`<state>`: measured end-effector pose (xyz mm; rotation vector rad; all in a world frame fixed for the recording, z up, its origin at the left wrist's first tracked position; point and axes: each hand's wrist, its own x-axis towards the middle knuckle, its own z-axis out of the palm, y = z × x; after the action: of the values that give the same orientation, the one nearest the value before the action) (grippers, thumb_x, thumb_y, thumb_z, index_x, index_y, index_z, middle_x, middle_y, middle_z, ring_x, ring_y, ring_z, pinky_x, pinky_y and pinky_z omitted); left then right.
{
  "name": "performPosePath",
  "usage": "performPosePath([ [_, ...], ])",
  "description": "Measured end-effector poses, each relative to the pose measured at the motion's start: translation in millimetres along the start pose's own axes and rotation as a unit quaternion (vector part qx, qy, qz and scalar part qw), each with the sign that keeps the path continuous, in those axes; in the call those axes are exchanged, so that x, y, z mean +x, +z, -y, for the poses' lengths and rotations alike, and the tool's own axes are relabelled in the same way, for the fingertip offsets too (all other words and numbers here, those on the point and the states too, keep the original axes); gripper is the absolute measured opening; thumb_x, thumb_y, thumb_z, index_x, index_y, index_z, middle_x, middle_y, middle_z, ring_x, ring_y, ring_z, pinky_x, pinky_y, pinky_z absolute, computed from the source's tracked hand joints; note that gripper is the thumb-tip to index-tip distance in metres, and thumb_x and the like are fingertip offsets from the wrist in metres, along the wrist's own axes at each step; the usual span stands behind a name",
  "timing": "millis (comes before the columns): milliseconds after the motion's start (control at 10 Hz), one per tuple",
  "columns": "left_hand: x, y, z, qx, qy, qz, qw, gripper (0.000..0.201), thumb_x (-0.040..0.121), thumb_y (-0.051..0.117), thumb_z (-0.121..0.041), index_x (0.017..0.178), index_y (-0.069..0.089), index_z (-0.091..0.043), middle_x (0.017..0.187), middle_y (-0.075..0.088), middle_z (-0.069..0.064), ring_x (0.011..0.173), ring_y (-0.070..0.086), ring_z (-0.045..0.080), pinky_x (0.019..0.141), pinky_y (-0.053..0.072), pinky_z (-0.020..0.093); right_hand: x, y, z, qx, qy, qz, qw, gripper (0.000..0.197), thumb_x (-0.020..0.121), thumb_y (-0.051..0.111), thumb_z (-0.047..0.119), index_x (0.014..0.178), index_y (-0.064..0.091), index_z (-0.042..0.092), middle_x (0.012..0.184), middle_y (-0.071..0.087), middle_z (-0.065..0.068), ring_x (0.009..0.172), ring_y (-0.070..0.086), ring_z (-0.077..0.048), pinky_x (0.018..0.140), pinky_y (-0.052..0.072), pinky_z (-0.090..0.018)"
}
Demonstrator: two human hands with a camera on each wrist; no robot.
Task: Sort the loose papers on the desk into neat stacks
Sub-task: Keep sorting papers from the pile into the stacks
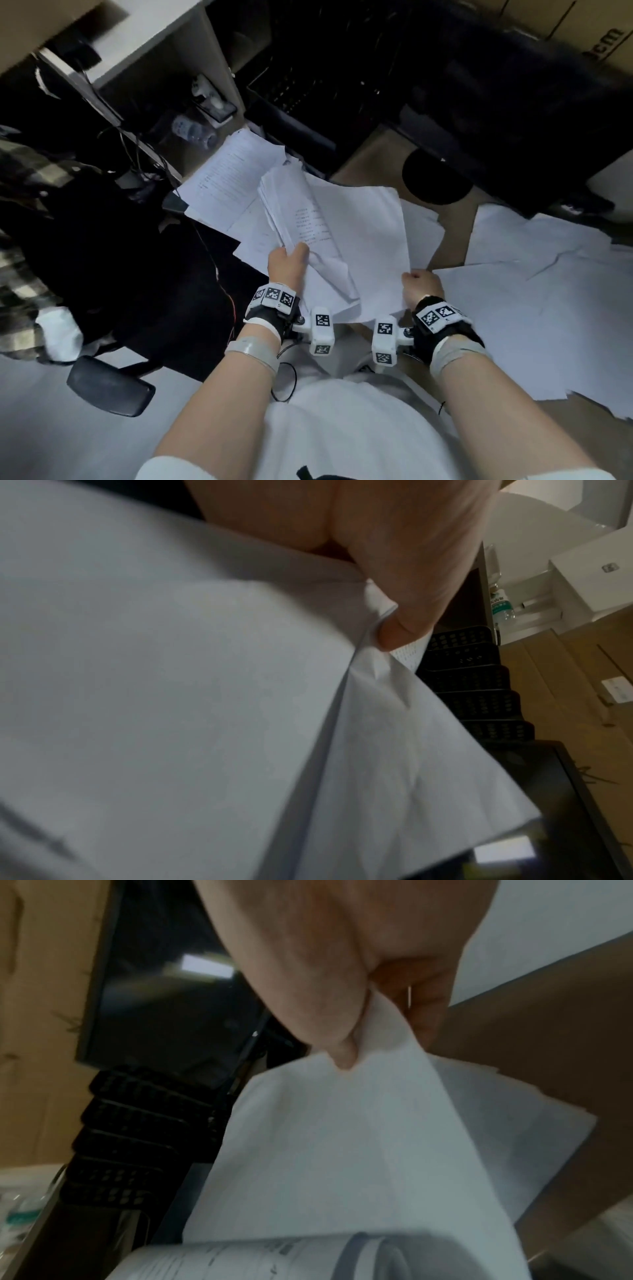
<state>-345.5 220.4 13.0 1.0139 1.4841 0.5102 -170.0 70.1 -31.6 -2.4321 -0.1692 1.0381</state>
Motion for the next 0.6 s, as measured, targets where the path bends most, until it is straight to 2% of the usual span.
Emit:
performPosePath([
  [100, -0.9, 6.8, 4.8, 0.014, 0.007, -0.022, 1.0, 0.015, 0.071, 0.059, -0.022, 0.072, 0.064, -0.008, 0.071, 0.067, 0.01, 0.067, 0.064, 0.027, 0.061, 0.053, 0.038, 5.5, -3.8, -17.1, 0.033, 0.062, -0.033, 0.997, 0.032, 0.1, 0.044, 0.016, 0.117, 0.066, -0.001, 0.125, 0.064, -0.021, 0.111, 0.061, -0.038, 0.092, 0.046, -0.037],
  [200, -2.3, 8.3, 0.5, 0.054, 0.017, -0.021, 0.998, 0.016, 0.081, 0.063, -0.022, 0.072, 0.062, -0.009, 0.074, 0.068, 0.013, 0.069, 0.066, 0.028, 0.066, 0.055, 0.035, 4.9, 0.1, -19.9, 0.034, 0.08, 0.004, 0.996, 0.037, 0.101, 0.039, 0.013, 0.127, 0.057, -0.006, 0.134, 0.057, -0.023, 0.12, 0.056, -0.038, 0.099, 0.044, -0.038],
  [300, 2.0, 5.7, 2.1, 0.085, 0.042, 0.006, 0.995, 0.023, 0.094, 0.063, -0.028, 0.084, 0.064, -0.008, 0.094, 0.072, 0.019, 0.084, 0.07, 0.032, 0.07, 0.056, 0.034, 9.4, 7.5, -24.4, 0.001, 0.085, 0.033, 0.996, 0.037, 0.103, 0.036, 0.012, 0.129, 0.054, -0.008, 0.134, 0.054, -0.025, 0.123, 0.053, -0.036, 0.097, 0.043, -0.037],
  [400, 5.5, 4.1, 3.2, 0.099, 0.047, 0.022, 0.994, 0.036, 0.1, 0.057, -0.029, 0.105, 0.065, 0.006, 0.107, 0.07, 0.028, 0.094, 0.069, 0.038, 0.061, 0.051, 0.024, -8.5, 3.0, -7.5, 0.034, 0.107, 0.021, 0.993, 0.038, 0.104, 0.037, 0.012, 0.135, 0.049, -0.007, 0.137, 0.051, -0.025, 0.127, 0.05, -0.036, 0.099, 0.041, -0.037],
  [500, 4.5, 1.8, -3.7, 0.11, 0.039, 0.032, 0.993, 0.034, 0.103, 0.051, -0.025, 0.098, 0.064, 0.006, 0.09, 0.071, 0.02, 0.082, 0.068, 0.033, 0.049, 0.046, 0.011, -12.8, -0.2, 6.6, 0.024, 0.123, 0.01, 0.992, 0.039, 0.104, 0.033, 0.008, 0.139, 0.045, -0.005, 0.145, 0.047, -0.021, 0.134, 0.046, -0.032, 0.109, 0.038, -0.038],
  [600, 8.7, -1.2, -6.5, 0.122, 0.038, 0.033, 0.991, 0.032, 0.104, 0.05, -0.023, 0.075, 0.054, -0.01, 0.069, 0.058, 0.001, 0.069, 0.059, 0.02, 0.053, 0.046, 0.014, -17.1, -1.7, 12.0, -0.091, 0.048, 0.024, 0.994, 0.039, 0.102, 0.036, 0.008, 0.139, 0.047, 0.0, 0.147, 0.046, -0.014, 0.135, 0.045, -0.028, 0.111, 0.038, -0.039],
])
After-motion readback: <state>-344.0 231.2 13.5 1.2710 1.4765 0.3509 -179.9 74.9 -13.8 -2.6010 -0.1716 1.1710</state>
